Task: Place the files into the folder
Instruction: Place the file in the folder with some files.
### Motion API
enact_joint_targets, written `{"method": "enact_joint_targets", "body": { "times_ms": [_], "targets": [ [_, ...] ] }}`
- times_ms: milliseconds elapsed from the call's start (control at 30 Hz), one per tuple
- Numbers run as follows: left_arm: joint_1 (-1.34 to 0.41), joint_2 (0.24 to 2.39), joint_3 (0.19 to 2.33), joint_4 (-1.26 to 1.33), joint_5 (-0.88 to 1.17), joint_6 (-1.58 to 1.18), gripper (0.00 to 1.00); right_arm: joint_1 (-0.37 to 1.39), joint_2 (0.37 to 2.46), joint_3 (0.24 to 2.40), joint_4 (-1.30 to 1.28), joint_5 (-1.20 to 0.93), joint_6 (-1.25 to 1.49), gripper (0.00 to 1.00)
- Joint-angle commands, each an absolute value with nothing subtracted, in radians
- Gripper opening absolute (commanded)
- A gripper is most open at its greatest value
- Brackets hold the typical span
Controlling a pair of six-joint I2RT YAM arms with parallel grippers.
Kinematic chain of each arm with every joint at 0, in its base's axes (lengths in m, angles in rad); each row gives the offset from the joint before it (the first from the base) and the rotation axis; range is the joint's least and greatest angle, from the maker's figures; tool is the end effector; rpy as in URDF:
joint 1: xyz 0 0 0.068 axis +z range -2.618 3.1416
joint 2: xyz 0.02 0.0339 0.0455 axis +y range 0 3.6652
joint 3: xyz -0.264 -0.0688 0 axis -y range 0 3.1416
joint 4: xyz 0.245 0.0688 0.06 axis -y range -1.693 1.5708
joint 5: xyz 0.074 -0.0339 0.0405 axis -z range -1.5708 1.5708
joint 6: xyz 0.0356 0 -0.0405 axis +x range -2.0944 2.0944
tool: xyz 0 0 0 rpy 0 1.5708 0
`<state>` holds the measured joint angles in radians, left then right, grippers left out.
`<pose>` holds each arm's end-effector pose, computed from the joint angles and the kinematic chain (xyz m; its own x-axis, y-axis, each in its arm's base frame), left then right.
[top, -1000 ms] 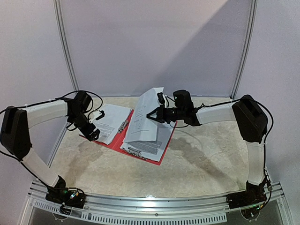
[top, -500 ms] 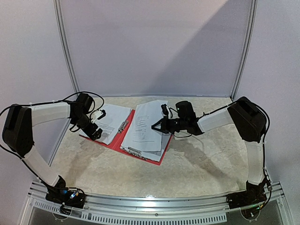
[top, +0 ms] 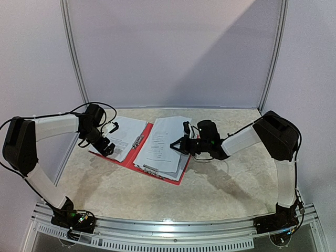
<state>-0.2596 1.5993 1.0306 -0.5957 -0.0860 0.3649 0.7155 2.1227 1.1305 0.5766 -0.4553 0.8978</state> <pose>0.3000 -0.0765 0.1955 -0.7498 0.5670 -0.3411 0.5251 0.8235 0.2148 0.3215 0.3002 0.1232 -0.8881 0.1586 -0.4314 -0.3182 0.4651 0.8261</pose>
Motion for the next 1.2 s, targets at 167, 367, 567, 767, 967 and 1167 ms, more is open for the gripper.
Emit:
{"method": "enact_joint_targets", "body": {
  "times_ms": [167,367,567,767,967,1167],
  "targets": [
    [-0.247,1.592,1.017,-0.583,-0.063,0.356,1.0,0.728,2.084,1.082,0.62,-0.421,0.917,0.0],
    [-0.249,1.592,1.018,-0.584,-0.06,0.355,1.0,0.727,2.065,1.056,0.626,-0.407,0.914,0.0],
    [-0.25,1.593,1.02,-0.586,-0.059,0.354,1.0,0.727,2.059,1.046,0.638,-0.409,0.927,0.0],
    [-0.248,1.592,1.023,-0.586,-0.064,0.359,0.99,0.728,2.048,1.033,0.626,-0.404,0.921,0.0],
    [-0.248,1.592,1.026,-0.586,-0.066,0.361,0.99,0.727,2.055,1.032,0.627,-0.417,0.931,0.0],
    [-0.248,1.592,1.026,-0.585,-0.066,0.361,0.99,0.733,2.06,1.025,0.637,-0.428,0.937,0.04]
  ]
}}
